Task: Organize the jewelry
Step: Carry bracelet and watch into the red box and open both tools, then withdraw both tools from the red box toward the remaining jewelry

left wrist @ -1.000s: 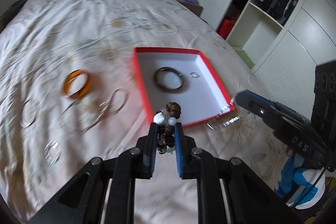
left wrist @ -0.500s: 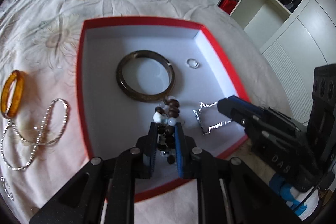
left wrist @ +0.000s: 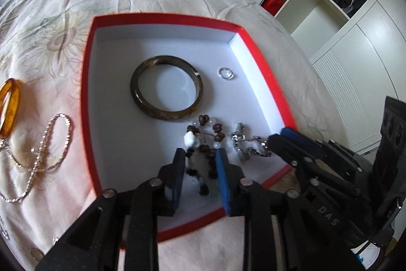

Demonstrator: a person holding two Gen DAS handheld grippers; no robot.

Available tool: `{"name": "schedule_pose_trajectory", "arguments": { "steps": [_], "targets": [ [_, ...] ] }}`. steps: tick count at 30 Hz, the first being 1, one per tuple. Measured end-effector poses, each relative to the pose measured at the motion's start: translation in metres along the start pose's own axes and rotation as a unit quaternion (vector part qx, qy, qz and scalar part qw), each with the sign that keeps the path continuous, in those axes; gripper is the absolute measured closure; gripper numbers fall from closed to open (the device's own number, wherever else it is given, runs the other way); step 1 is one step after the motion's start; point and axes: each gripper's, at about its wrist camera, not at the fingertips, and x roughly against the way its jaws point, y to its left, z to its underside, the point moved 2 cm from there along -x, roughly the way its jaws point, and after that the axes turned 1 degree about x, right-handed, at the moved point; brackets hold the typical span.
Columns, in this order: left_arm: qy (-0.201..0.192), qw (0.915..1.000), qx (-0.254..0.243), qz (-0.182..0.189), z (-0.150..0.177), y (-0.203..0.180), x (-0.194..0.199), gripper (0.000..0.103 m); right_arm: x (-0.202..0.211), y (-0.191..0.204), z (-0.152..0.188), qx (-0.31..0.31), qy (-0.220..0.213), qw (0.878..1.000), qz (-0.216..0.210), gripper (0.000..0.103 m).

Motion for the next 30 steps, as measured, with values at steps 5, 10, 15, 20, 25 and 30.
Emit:
{"name": "schedule_pose_trajectory", "arguments": {
  "steps": [5, 10, 15, 20, 25, 30],
  "targets": [
    [-0.015, 0.9999, 0.000, 0.003, 0.002, -0.008, 0.036, 0.072, 0.044, 0.004, 0.001, -0.007, -0.018, 1.000, 0.005, 0.077],
    [-0.066, 0.9976, -0.015, -0.014, 0.011, -0.011, 0.111, 0.072, 0.102, 0.019, 0.003, -0.011, -0.050, 0.999, 0.003, 0.072],
    [-0.131, 0.9894, -0.022, -0.057, 0.027, -0.001, 0.208, 0.072, 0.170, 0.040, 0.007, -0.009, -0.094, 0.995, -0.004, 0.070],
    [-0.182, 0.9782, -0.017, -0.099, 0.052, 0.014, 0.300, 0.072, 0.233, 0.068, 0.013, 0.005, -0.140, 0.990, -0.011, 0.068],
    [-0.233, 0.9650, -0.015, -0.118, 0.087, 0.021, 0.376, 0.072, 0.292, 0.103, 0.025, 0.025, -0.182, 0.983, -0.022, 0.067],
    [-0.265, 0.9555, -0.018, -0.128, 0.129, 0.021, 0.424, 0.072, 0.338, 0.134, 0.041, 0.040, -0.217, 0.975, -0.031, 0.066]
  ]
}}
